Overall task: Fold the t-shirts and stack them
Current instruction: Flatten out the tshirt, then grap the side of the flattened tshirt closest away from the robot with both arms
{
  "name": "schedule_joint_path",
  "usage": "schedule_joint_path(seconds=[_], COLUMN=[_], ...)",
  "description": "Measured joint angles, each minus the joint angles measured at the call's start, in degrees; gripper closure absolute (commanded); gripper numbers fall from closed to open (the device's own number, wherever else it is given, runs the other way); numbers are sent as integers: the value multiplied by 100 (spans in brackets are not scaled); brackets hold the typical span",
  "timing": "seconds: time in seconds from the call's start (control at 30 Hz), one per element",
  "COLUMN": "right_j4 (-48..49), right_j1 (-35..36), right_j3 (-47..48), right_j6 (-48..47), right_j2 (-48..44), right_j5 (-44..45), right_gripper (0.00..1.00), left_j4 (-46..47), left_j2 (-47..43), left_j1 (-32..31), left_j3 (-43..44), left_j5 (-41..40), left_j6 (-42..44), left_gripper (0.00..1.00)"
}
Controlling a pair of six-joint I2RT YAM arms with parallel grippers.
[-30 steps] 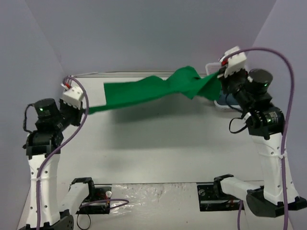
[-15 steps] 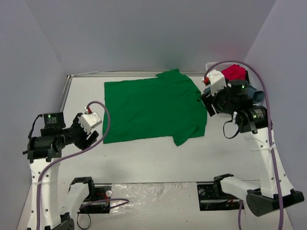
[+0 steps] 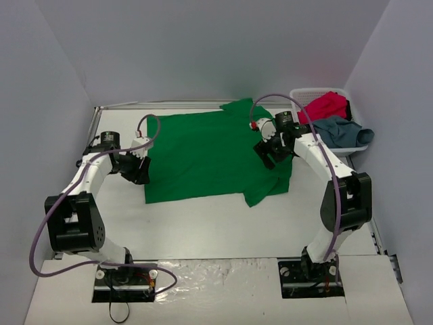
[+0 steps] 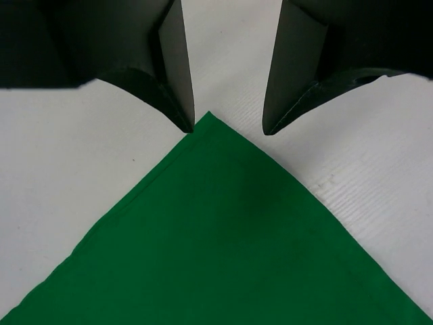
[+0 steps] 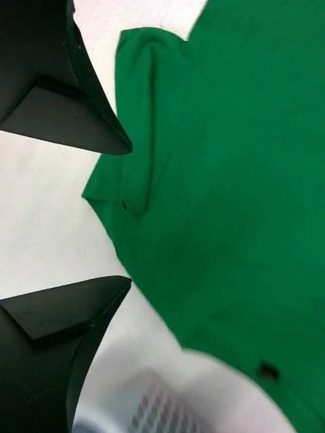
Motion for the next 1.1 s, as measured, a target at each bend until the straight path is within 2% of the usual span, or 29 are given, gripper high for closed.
schedule_joint_path(seconds=[0.13, 0.47, 0.77, 1.1], right_j4=[-92, -267, -402, -407], right_j1=[-2, -4, -74, -74], right_j3=[-227, -481, -850, -859], right_j6=[-114, -584, -581, -354], right_j2=[249, 166, -216, -216], right_j5=[-166, -216, -175, -245], right_gripper=[33, 30, 30, 31], left_j4=[219, 315, 400, 1084], left_j2=[223, 0, -1191, -1220], left_j1=[-2, -229, -1342, -1482], left_j3=[-256, -678, -1786, -2175], left_j5=[-61, -293, -1060, -2205], left_j6=[0, 328, 750, 811], left_gripper=[57, 58, 57, 62])
